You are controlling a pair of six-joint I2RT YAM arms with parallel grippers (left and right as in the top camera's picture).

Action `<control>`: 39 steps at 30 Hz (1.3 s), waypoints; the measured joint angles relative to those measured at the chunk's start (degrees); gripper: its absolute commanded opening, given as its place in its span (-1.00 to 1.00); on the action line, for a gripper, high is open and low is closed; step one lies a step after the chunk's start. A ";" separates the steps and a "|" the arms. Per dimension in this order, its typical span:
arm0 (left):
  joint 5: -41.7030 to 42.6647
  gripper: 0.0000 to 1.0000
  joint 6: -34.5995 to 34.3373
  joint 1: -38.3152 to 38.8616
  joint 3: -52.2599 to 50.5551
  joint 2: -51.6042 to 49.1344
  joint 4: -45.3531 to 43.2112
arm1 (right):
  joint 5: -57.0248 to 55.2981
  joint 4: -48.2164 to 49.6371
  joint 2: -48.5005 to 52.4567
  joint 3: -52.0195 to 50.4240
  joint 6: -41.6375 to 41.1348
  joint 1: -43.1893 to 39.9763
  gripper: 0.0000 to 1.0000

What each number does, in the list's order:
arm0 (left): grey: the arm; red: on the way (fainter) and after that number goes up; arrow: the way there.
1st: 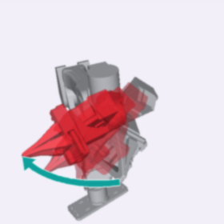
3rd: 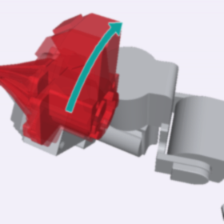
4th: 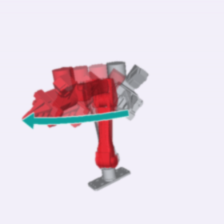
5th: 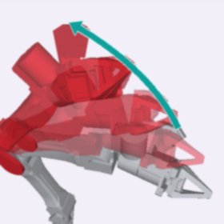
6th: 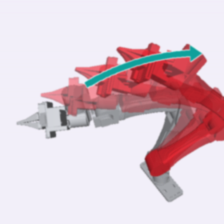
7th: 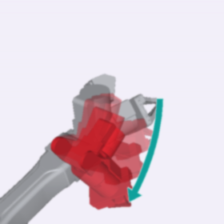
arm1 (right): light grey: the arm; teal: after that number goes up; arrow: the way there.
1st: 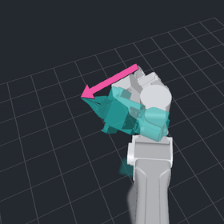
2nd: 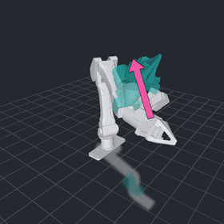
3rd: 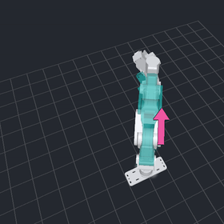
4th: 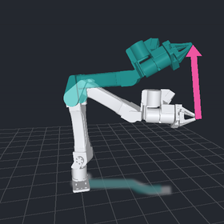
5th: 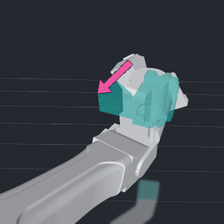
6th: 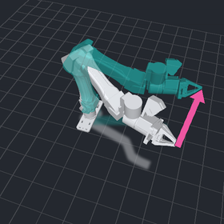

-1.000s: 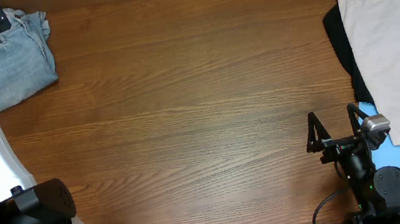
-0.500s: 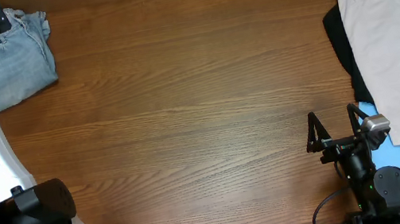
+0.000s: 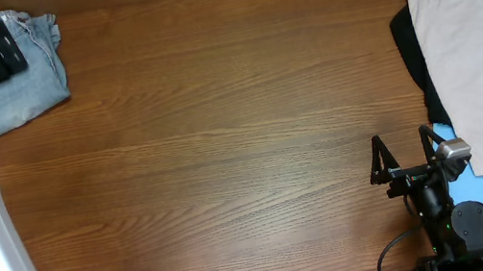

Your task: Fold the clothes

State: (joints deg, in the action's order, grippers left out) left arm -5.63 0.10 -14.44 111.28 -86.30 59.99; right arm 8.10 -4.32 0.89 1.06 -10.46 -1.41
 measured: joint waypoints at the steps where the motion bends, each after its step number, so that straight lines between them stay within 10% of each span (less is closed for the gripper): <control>1: -0.02 1.00 0.02 0.57 -3.17 3.41 0.20 | 0.00 -0.02 0.00 0.00 -0.02 0.00 1.00; 9: -3.37 0.99 1.27 1.25 -26.32 26.05 2.12 | -0.04 -0.02 -0.04 0.00 -0.02 0.00 1.00; 25: 4.70 1.00 -4.76 2.36 -87.06 70.29 -41.83 | 0.00 0.00 -0.04 0.00 -0.02 0.00 1.00; 39: 6.10 0.99 -7.30 5.35 -104.28 85.13 -46.31 | 0.00 0.00 -0.04 0.00 0.00 0.00 1.00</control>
State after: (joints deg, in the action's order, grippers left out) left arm 0.47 -7.20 -9.08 7.01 -1.17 13.67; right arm 8.10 -4.32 0.84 1.06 -10.46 -1.41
